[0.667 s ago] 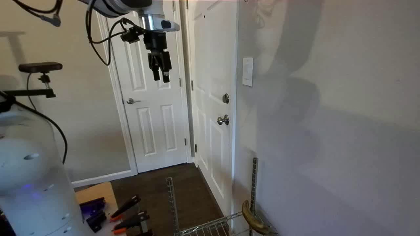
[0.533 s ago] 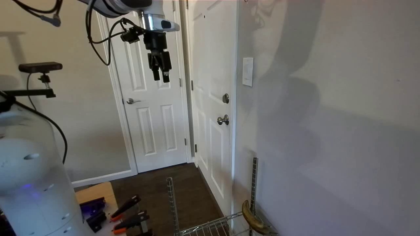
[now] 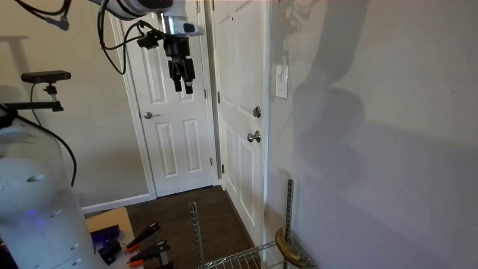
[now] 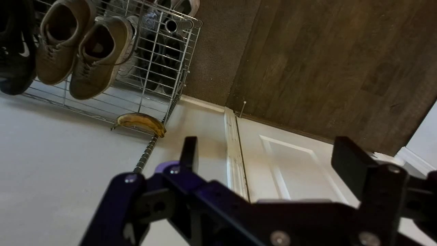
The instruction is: Turn on the light
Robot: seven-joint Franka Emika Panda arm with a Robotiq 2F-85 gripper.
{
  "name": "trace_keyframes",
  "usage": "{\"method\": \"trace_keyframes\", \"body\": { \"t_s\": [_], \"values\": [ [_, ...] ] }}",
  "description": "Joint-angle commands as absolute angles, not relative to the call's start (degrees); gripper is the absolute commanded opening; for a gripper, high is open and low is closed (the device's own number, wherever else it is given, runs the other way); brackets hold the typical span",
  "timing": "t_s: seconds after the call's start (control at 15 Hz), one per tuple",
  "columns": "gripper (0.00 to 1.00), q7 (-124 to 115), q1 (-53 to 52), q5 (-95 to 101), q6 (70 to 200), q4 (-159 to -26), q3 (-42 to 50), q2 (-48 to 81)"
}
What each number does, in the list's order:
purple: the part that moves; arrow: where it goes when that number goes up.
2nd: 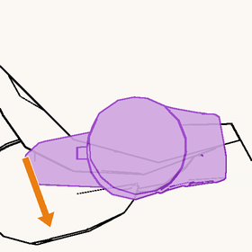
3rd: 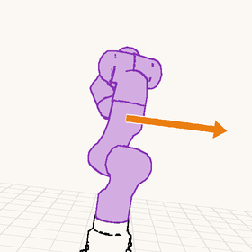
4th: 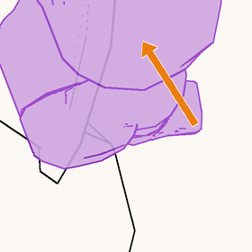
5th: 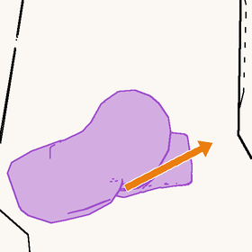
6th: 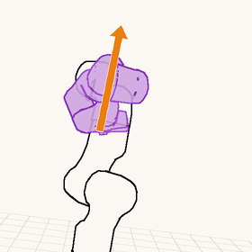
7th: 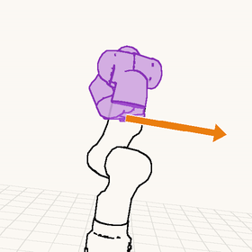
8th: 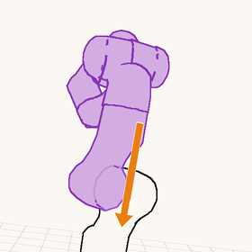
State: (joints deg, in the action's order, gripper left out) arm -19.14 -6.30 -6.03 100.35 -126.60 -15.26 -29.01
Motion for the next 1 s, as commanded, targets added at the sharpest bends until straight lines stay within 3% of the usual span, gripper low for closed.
{"method": "trace_keyframes", "body": {
  "t_s": [0.0,0.93],
  "values": [
    [1.0,-19.33,-6.81,-5.8,100.27,-126.5,-14.86,-28.9],
    [1.0,-19.84,-6.61,-4.42,101.78,-125.26,-15.99,-25.29]
  ]
}}
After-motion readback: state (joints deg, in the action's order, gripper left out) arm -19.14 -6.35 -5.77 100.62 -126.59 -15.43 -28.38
